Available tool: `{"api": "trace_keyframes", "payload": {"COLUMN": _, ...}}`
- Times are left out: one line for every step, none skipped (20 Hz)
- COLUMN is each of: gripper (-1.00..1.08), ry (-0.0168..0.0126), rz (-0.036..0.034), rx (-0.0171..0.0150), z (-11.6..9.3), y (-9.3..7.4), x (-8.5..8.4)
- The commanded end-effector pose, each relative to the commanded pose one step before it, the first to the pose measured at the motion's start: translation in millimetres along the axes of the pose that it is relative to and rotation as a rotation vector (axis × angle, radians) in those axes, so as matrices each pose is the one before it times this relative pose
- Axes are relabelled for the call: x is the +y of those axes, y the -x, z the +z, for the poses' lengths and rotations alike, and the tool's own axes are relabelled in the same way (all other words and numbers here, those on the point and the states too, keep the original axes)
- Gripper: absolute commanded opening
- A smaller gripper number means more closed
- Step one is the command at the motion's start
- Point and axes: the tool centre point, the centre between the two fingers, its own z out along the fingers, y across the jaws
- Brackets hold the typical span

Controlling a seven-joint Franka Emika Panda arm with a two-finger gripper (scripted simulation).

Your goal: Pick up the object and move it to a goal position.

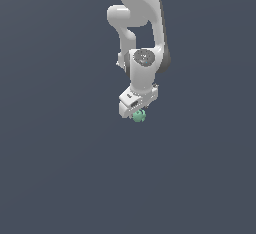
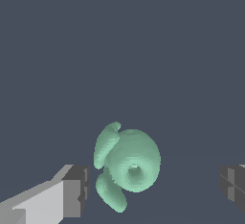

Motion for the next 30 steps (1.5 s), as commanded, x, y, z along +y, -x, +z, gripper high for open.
{"api": "trace_keyframes", "payload": {"gripper": 1.0, "ry": 0.00012, "rz": -0.04704, "rx": -0.0004, "z": 3.34, "y": 1.83, "x": -7.71}}
{"api": "trace_keyframes", "payload": {"gripper": 1.0, "ry": -0.0001, "rz": -0.01339, "rx": -0.0002, "z": 0.98, "y": 0.42, "x": -2.32}}
{"api": "trace_keyframes", "payload": {"gripper": 1.0, "ry": -0.00009, "rz": -0.01132, "rx": -0.00016, "z": 0.82, "y": 0.34, "x": -1.96}}
{"api": "trace_keyframes", "payload": {"gripper": 1.0, "ry": -0.00008, "rz": -0.00926, "rx": -0.00013, "z": 0.67, "y": 0.27, "x": -1.61}}
{"api": "trace_keyframes", "payload": {"gripper": 1.0, "ry": -0.00007, "rz": -0.00721, "rx": -0.00009, "z": 0.52, "y": 0.2, "x": -1.25}}
{"api": "trace_keyframes", "payload": {"gripper": 1.0, "ry": -0.00005, "rz": -0.00517, "rx": -0.00006, "z": 0.37, "y": 0.13, "x": -0.9}}
{"api": "trace_keyframes", "payload": {"gripper": 1.0, "ry": -0.00003, "rz": -0.00309, "rx": -0.00004, "z": 0.22, "y": 0.08, "x": -0.54}}
{"api": "trace_keyframes", "payload": {"gripper": 1.0, "ry": -0.00001, "rz": -0.00098, "rx": -0.00001, "z": 0.07, "y": 0.04, "x": -0.16}}
{"api": "trace_keyframes", "payload": {"gripper": 1.0, "ry": -0.00025, "rz": 0.00601, "rx": -0.0002, "z": -0.31, "y": -0.23, "x": 0.79}}
{"api": "trace_keyframes", "payload": {"gripper": 1.0, "ry": 0.0, "rz": 0.0, "rx": 0.0, "z": 0.34, "y": 0.02, "x": 0.01}}
{"api": "trace_keyframes", "payload": {"gripper": 1.0, "ry": 0.0, "rz": 0.0, "rx": 0.0, "z": 1.01, "y": 0.07, "x": 0.02}}
{"api": "trace_keyframes", "payload": {"gripper": 1.0, "ry": 0.0, "rz": 0.0, "rx": 0.0, "z": 1.67, "y": 0.12, "x": 0.03}}
{"api": "trace_keyframes", "payload": {"gripper": 1.0, "ry": -0.00001, "rz": -0.00069, "rx": 0.00003, "z": 2.32, "y": -0.04, "x": -0.26}}
{"api": "trace_keyframes", "payload": {"gripper": 1.0, "ry": 0.0, "rz": 0.0, "rx": 0.0, "z": 2.98, "y": 0.22, "x": 0.05}}
{"api": "trace_keyframes", "payload": {"gripper": 1.0, "ry": -0.00003, "rz": -0.00097, "rx": 0.00006, "z": 3.61, "y": -0.03, "x": -0.37}}
{"api": "trace_keyframes", "payload": {"gripper": 1.0, "ry": -0.00003, "rz": -0.00069, "rx": 0.00004, "z": 4.24, "y": 0.1, "x": -0.24}}
{"api": "trace_keyframes", "payload": {"gripper": 1.0, "ry": -0.00003, "rz": -0.00069, "rx": 0.00005, "z": 4.85, "y": 0.14, "x": -0.22}}
{"api": "trace_keyframes", "payload": {"gripper": 1.0, "ry": -0.00002, "rz": -0.00069, "rx": 0.00004, "z": 5.41, "y": 0.16, "x": -0.2}}
{"api": "trace_keyframes", "payload": {"gripper": 1.0, "ry": -0.00001, "rz": -0.00069, "rx": 0.00004, "z": 5.21, "y": 0.11, "x": -0.18}}
{"api": "trace_keyframes", "payload": {"gripper": 1.0, "ry": 0.0, "rz": 0.0, "rx": 0.0, "z": 4.58, "y": 0.24, "x": 0.14}}
{"api": "trace_keyframes", "payload": {"gripper": 1.0, "ry": 0.00005, "rz": -0.00098, "rx": 0.00002, "z": 3.9, "y": -0.15, "x": -0.26}}
{"api": "trace_keyframes", "payload": {"gripper": 1.0, "ry": 0.0, "rz": 0.0, "rx": 0.0, "z": 3.26, "y": 0.07, "x": 0.18}}
{"api": "trace_keyframes", "payload": {"gripper": 1.0, "ry": 0.00015, "rz": -0.00067, "rx": -0.00005, "z": 2.58, "y": -0.21, "x": -0.11}}
{"api": "trace_keyframes", "payload": {"gripper": 1.0, "ry": 0.0, "rz": 0.0, "rx": 0.0, "z": 1.99, "y": -0.04, "x": 0.18}}
{"api": "trace_keyframes", "payload": {"gripper": 1.0, "ry": 0.0, "rz": 0.0, "rx": 0.0, "z": 1.39, "y": -0.06, "x": 0.15}}
{"api": "trace_keyframes", "payload": {"gripper": 1.0, "ry": 0.0, "rz": 0.0, "rx": 0.0, "z": 0.82, "y": -0.05, "x": 0.1}}
{"api": "trace_keyframes", "payload": {"gripper": 1.0, "ry": 0.0, "rz": 0.0, "rx": 0.0, "z": 0.27, "y": -0.02, "x": 0.03}}
{"api": "trace_keyframes", "payload": {"gripper": -1.0, "ry": 0.0, "rz": 0.0, "rx": 0.0, "z": 0.0, "y": 0.0, "x": 0.0}}
{"api": "trace_keyframes", "payload": {"gripper": -1.0, "ry": 0.0, "rz": 0.0, "rx": 0.0, "z": 0.0, "y": 0.0, "x": 0.0}}
{"api": "trace_keyframes", "payload": {"gripper": -1.0, "ry": 0.0, "rz": 0.0, "rx": 0.0, "z": 0.0, "y": 0.0, "x": 0.0}}
